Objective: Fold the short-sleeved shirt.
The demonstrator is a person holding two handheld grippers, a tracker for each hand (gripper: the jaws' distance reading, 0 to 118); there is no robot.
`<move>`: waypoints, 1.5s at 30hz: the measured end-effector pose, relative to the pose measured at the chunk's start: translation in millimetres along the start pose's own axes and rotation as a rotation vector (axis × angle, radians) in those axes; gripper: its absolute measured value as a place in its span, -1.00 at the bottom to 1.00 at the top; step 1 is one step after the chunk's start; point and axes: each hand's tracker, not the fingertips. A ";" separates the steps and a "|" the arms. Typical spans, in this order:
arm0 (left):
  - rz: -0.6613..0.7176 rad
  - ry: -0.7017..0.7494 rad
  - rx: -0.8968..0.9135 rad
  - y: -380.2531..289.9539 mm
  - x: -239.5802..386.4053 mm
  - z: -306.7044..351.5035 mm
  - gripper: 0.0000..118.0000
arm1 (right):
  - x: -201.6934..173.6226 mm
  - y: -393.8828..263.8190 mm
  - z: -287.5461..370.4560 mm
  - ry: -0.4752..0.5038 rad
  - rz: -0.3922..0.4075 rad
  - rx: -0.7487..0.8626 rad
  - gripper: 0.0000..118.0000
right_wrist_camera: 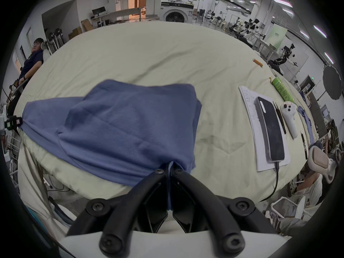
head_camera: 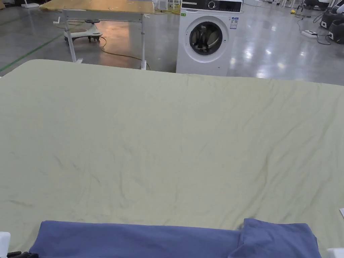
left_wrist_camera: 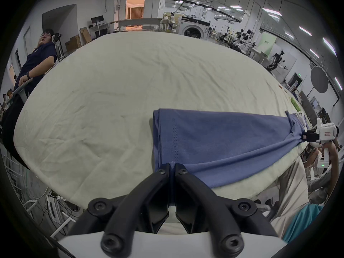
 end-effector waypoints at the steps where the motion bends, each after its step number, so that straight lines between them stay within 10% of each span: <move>1: 0.002 0.006 -0.001 -0.3 0.3 -3.0 -1.00 | -0.7 -1.8 -3.5 -0.002 0.000 -0.004 -1.00; 9: -0.017 0.058 0.015 3.9 13.5 -5.9 -0.89 | -8.0 -6.8 -7.2 -0.046 -0.009 0.009 -0.86; 14: 0.016 0.052 0.200 19.5 33.4 13.1 -0.12 | -4.2 8.6 34.5 -0.158 -0.037 0.118 0.33; 25: -0.063 0.124 0.568 72.2 98.7 33.7 -0.22 | -53.4 63.1 79.3 -0.129 -0.125 0.621 0.25; 27: -0.075 0.127 0.615 78.3 105.2 34.5 -0.43 | -67.2 69.1 83.3 -0.117 -0.131 0.708 0.06; 31: -0.098 0.156 0.692 83.3 117.2 38.6 -1.00 | -95.5 80.0 88.5 -0.089 -0.139 0.845 -0.93; 45: -0.036 0.137 0.565 69.6 59.1 49.6 -1.00 | -150.5 102.6 89.1 -0.025 -0.097 1.008 -1.00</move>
